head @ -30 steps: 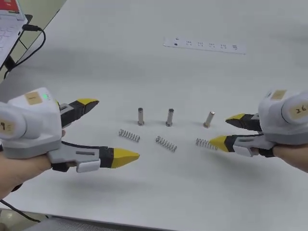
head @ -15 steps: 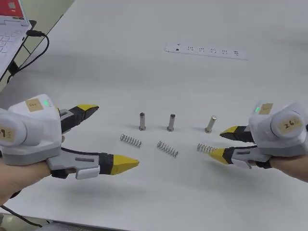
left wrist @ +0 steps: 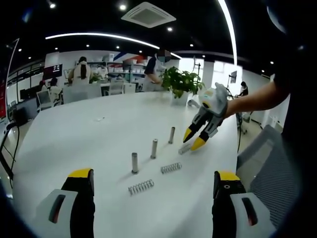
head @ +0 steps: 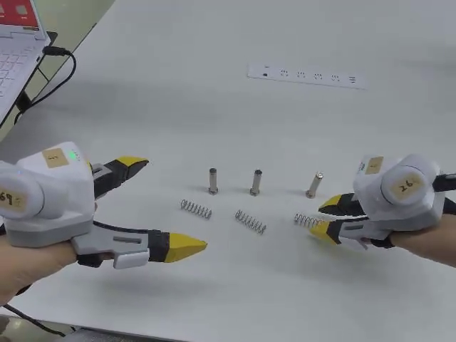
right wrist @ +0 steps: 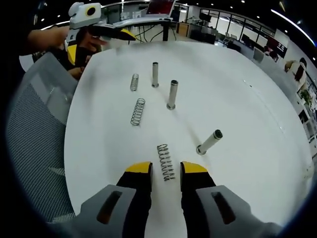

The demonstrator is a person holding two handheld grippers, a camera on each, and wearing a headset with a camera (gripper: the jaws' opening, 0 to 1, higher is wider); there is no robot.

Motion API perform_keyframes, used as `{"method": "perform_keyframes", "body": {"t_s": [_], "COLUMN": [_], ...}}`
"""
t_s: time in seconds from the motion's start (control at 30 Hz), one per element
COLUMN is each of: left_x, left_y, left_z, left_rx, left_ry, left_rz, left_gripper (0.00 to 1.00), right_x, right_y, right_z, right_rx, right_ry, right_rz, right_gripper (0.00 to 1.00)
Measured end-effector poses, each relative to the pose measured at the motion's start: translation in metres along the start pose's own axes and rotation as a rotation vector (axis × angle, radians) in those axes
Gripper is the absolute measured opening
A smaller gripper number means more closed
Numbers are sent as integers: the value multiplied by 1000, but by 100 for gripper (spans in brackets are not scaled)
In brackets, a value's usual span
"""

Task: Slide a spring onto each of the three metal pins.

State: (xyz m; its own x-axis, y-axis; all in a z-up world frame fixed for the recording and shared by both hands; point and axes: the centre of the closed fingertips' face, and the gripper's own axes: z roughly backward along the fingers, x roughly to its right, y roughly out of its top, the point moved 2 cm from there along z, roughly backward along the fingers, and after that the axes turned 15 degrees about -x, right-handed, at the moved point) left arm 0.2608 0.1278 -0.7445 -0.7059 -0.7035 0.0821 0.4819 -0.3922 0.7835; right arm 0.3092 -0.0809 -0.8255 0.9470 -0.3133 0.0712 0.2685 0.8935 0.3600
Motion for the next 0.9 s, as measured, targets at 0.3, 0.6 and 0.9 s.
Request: {"method": "perform_keyframes", "body": {"t_s": [0.3, 0.6, 0.9], "left_x": [-1, 0, 0], "left_y": [-2, -5, -7], "left_z": [1, 1, 1], "left_rx": [-2, -7, -8], "left_ry": [5, 4, 3], "left_rz": [3, 5, 7], "left_gripper": [98, 98, 97], "right_x": [-1, -1, 1], "right_y": [-3, -6, -8], "right_z": [-2, -7, -9], "right_rx": [-28, -50, -63], "right_ry": [7, 14, 6], "right_rz": [28, 30, 47], "right_gripper": [17, 14, 9]}}
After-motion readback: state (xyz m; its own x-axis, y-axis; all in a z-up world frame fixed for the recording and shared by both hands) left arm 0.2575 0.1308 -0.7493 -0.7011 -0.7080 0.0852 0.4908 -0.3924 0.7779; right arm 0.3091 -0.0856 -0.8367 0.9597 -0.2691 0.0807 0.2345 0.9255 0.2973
